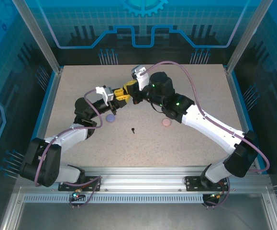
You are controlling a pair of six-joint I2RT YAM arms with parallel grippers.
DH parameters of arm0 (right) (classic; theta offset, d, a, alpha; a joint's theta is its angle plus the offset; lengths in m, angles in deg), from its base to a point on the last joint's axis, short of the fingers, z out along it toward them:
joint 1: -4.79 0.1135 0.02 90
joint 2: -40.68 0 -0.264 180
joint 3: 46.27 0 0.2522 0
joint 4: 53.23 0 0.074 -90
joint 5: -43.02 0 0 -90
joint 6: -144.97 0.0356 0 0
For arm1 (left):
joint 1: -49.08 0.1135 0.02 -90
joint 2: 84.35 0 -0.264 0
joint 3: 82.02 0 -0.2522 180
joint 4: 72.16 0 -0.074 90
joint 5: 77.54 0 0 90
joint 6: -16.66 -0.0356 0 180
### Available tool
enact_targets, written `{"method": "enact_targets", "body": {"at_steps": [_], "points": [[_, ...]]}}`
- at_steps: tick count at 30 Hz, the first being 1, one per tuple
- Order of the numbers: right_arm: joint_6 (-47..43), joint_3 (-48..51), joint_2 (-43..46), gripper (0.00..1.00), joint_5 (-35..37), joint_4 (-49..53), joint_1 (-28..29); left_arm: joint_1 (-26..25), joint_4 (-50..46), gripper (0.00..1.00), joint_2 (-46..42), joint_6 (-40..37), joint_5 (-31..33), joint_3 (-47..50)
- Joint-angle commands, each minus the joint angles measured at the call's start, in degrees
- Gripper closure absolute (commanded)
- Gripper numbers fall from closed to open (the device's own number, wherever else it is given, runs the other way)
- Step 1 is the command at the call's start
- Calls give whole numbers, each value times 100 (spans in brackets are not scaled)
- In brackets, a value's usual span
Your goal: Insert the wireless bluetooth earbuds into the charging case
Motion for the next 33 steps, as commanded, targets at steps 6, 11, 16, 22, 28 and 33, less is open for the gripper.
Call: {"method": "enact_targets", "body": {"at_steps": [6, 11, 16, 22, 28, 33], "points": [[-58, 265, -113, 99, 38, 118, 17, -53, 159, 100, -237, -229, 2, -182], [-330, 424, 18, 100, 121, 222, 40, -53, 93, 100, -260, -265, 21, -200], [-653, 451, 74, 100, -82, 432, 37, -54, 66, 100, -281, -301, 52, -200], [-684, 297, -114, 98, -298, 658, 58, -62, 74, 100, -299, -278, 44, -209], [-405, 26, -216, 88, -290, 577, 73, -97, 22, 100, -286, -317, 52, -189], [-110, -604, -275, 49, -94, 680, 89, -130, 52, 100, -196, -340, 113, -173]]}}
